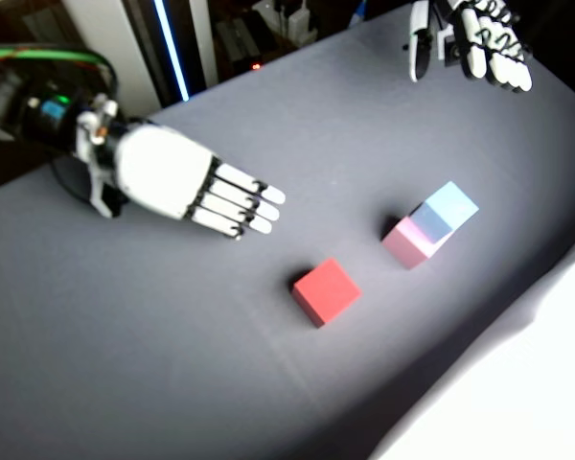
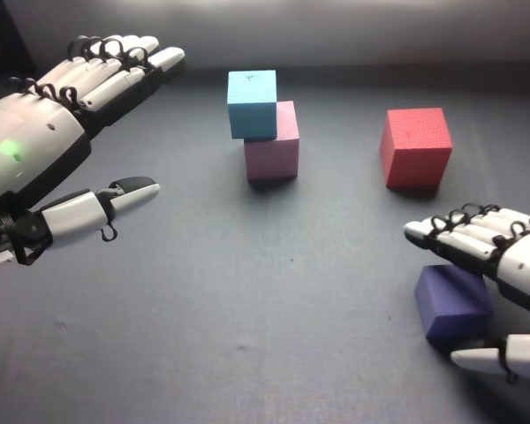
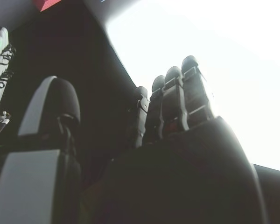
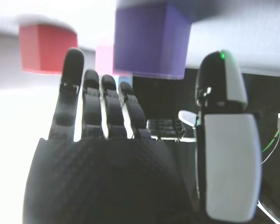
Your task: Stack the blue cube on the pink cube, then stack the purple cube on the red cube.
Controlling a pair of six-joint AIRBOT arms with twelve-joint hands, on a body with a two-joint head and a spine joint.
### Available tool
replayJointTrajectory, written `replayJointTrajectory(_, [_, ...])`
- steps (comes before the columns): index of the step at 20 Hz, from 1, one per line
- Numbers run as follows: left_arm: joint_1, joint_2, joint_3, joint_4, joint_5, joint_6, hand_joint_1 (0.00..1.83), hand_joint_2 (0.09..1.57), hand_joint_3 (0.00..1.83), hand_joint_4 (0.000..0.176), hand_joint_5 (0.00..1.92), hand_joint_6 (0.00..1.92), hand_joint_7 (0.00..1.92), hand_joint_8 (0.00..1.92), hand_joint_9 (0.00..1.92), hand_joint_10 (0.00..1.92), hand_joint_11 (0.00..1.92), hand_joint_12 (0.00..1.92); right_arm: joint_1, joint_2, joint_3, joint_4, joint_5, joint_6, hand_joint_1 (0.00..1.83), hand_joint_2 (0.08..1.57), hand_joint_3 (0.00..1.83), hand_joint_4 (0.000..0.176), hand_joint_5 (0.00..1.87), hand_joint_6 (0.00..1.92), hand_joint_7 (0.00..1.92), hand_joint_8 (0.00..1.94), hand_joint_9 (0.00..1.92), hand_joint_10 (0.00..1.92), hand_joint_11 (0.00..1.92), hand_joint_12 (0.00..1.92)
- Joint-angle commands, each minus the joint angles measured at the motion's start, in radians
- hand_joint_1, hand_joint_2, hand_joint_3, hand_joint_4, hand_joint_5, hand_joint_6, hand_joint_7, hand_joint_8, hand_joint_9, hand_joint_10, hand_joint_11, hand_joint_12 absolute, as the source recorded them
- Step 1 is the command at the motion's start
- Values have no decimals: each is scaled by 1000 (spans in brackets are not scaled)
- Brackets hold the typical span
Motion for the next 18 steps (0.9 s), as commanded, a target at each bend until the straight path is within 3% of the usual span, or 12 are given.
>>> replayJointTrajectory(1, [-1,10,-1,-14,-132,-7,730,1341,7,51,18,9,0,0,0,0,0,0,17,-5,8,-10,78,3,1151,1214,7,0,633,1187,842,1026,587,1164,362,1817])
replayJointTrajectory(2, [2,10,-1,-16,-133,-9,714,1342,6,48,10,4,0,0,0,0,0,0,24,-11,14,-10,70,3,1306,1227,4,0,618,1282,807,1254,737,1457,616,1737])
replayJointTrajectory(3, [3,10,-1,-18,-134,-9,722,1339,4,39,23,8,0,0,0,0,0,0,33,-16,20,-16,61,3,1229,1246,4,0,628,1295,844,1417,848,1440,759,1745])
replayJointTrajectory(5, [3,10,-1,-18,-135,-10,746,1337,2,37,31,9,0,0,0,0,0,0,54,-19,27,-29,50,-3,1210,1256,3,0,620,1309,840,1468,881,1445,786,1768])
replayJointTrajectory(6, [6,11,-2,-19,-138,-10,752,1334,0,44,45,10,0,0,0,0,0,0,65,-18,28,-34,50,-9,1314,1254,0,0,623,1217,757,1482,790,1636,754,1844])
replayJointTrajectory(7, [9,13,-3,-21,-139,-10,754,1338,2,43,46,9,0,0,0,0,0,0,78,-16,27,-41,50,-19,1213,1279,5,0,624,1287,753,1613,780,1705,749,1906])
replayJointTrajectory(11, [21,16,-7,-27,-149,-10,765,1352,5,13,53,6,0,0,0,0,0,0,129,33,12,-77,76,-35,1339,1243,0,0,639,1322,782,1379,705,1588,559,1732])
replayJointTrajectory(13, [29,16,-9,-30,-150,-10,762,1350,4,18,49,4,0,0,0,0,0,0,175,54,12,-78,101,-59,1229,1243,0,0,673,1288,830,1442,780,1511,646,1788])
replayJointTrajectory(14, [35,16,-10,-34,-153,-12,732,1352,3,32,43,1,0,0,0,0,0,0,199,57,19,-77,103,-68,1305,1264,6,0,594,1345,721,1442,740,1632,628,1808])
replayJointTrajectory(15, [45,14,-12,-43,-162,-15,741,1353,3,28,43,0,0,0,0,0,0,0,230,57,30,-75,103,-80,1325,1261,0,0,592,1387,714,1402,729,1613,584,1812])
replayJointTrajectory(17, [61,5,-12,-53,-169,-23,773,1342,0,22,52,4,0,0,0,0,0,0,279,55,50,-44,102,-121,1215,1250,0,0,661,1248,832,1495,881,1569,801,1907])
replayJointTrajectory(18, [65,0,-11,-54,-168,-24,762,1337,0,19,53,3,0,0,0,0,0,0,303,50,61,-21,97,-151,1215,1241,0,0,683,1239,845,1467,870,1504,761,1889])
